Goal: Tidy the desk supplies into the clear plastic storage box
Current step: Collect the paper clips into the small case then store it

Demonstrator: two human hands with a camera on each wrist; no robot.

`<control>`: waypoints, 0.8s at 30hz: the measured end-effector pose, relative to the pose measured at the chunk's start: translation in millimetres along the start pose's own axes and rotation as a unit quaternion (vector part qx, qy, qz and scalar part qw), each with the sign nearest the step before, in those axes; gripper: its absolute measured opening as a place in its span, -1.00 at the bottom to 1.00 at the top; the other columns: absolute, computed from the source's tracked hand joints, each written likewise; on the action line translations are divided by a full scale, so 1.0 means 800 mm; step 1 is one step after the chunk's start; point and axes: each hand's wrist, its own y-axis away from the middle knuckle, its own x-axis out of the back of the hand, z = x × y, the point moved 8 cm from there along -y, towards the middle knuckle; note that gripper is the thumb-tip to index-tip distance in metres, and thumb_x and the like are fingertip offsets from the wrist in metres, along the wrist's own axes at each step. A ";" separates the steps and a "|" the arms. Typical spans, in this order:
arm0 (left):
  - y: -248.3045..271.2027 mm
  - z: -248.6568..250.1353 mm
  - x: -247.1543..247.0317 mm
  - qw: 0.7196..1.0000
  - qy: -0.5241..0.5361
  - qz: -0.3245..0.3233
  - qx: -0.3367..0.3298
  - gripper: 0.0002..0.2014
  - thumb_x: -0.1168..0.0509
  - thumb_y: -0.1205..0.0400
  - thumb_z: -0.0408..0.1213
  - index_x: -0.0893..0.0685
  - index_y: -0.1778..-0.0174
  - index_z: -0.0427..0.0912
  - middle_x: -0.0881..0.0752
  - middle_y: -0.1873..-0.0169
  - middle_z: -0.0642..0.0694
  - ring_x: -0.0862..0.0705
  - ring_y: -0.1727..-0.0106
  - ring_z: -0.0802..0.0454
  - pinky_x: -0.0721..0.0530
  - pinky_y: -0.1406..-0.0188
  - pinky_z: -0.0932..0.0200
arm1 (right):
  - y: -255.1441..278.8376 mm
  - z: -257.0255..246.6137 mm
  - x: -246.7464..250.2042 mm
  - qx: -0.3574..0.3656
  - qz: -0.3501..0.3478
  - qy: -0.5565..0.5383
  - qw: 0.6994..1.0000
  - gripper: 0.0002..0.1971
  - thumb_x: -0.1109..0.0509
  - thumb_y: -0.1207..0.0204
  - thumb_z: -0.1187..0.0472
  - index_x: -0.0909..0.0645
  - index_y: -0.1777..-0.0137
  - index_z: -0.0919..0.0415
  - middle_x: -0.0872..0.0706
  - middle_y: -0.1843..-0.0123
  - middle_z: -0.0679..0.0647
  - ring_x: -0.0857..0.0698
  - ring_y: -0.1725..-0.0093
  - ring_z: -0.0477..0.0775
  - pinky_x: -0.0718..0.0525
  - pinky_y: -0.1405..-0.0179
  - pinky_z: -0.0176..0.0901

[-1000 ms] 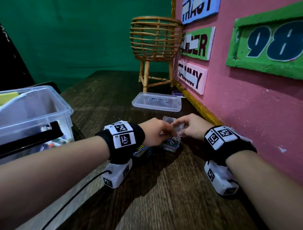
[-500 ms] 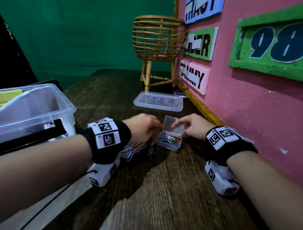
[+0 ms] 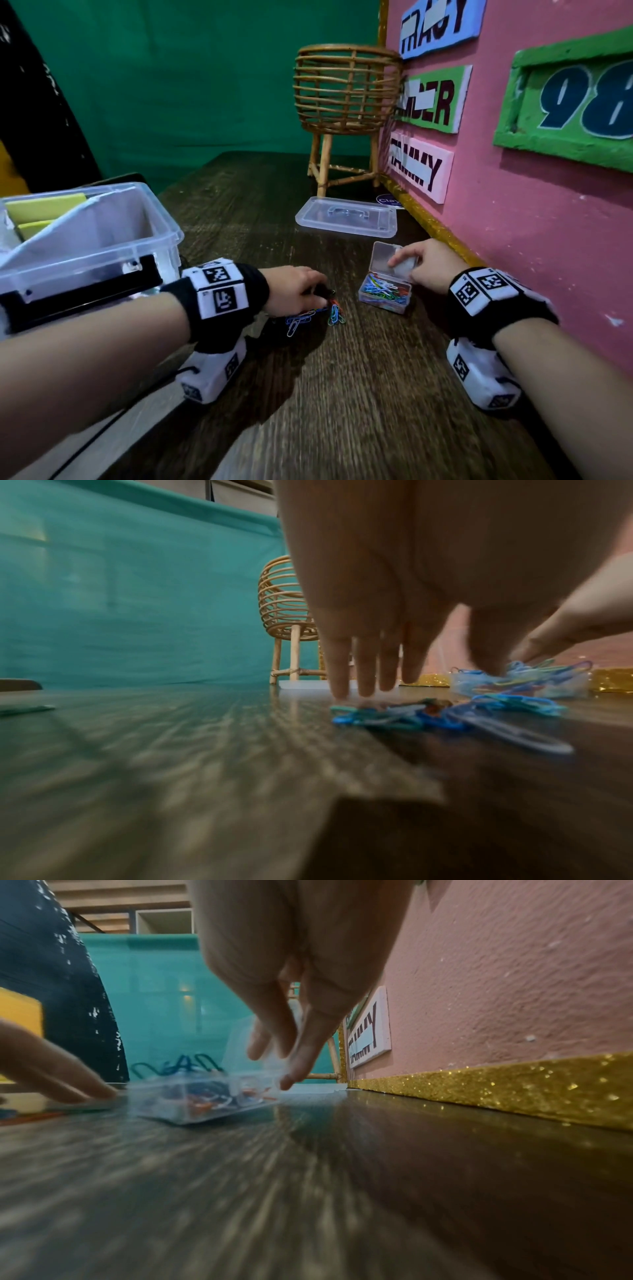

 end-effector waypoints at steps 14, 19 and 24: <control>0.025 0.014 0.011 0.991 0.010 0.076 -0.112 -0.73 -0.31 -0.61 -0.16 -0.66 -0.23 -0.03 -0.59 -0.11 0.00 -0.60 -0.19 0.06 -0.55 -0.29 0.16 | 0.005 -0.007 -0.006 0.014 -0.040 0.023 0.999 -0.74 -0.40 -0.42 0.40 -0.77 0.02 0.06 -0.61 -0.01 0.02 -0.54 0.05 -0.04 -0.43 0.02 -0.27; 0.028 -0.012 -0.018 0.999 0.000 -0.018 -0.030 -0.23 -0.37 -0.46 0.18 -0.30 -0.56 0.01 -0.36 -0.49 -0.01 -0.38 -0.50 0.03 -0.37 -0.53 0.07 | 0.003 -0.007 -0.013 0.017 -0.070 0.013 0.997 -0.66 -0.43 -0.35 0.48 -0.77 0.06 0.01 -0.65 -0.04 0.00 -0.58 0.08 -0.05 -0.54 0.09 -0.24; 0.029 -0.009 -0.005 0.999 0.022 0.016 -0.047 -0.57 -0.46 -0.49 -0.12 -0.64 -0.30 0.06 -0.60 -0.18 -0.02 -0.60 -0.21 0.04 -0.53 -0.26 0.25 | 0.001 -0.006 -0.028 0.015 -0.102 -0.071 0.992 -0.60 -0.33 -0.39 0.59 -0.76 0.07 0.06 -0.67 -0.12 0.09 -0.68 -0.04 0.12 -0.74 -0.08 -0.01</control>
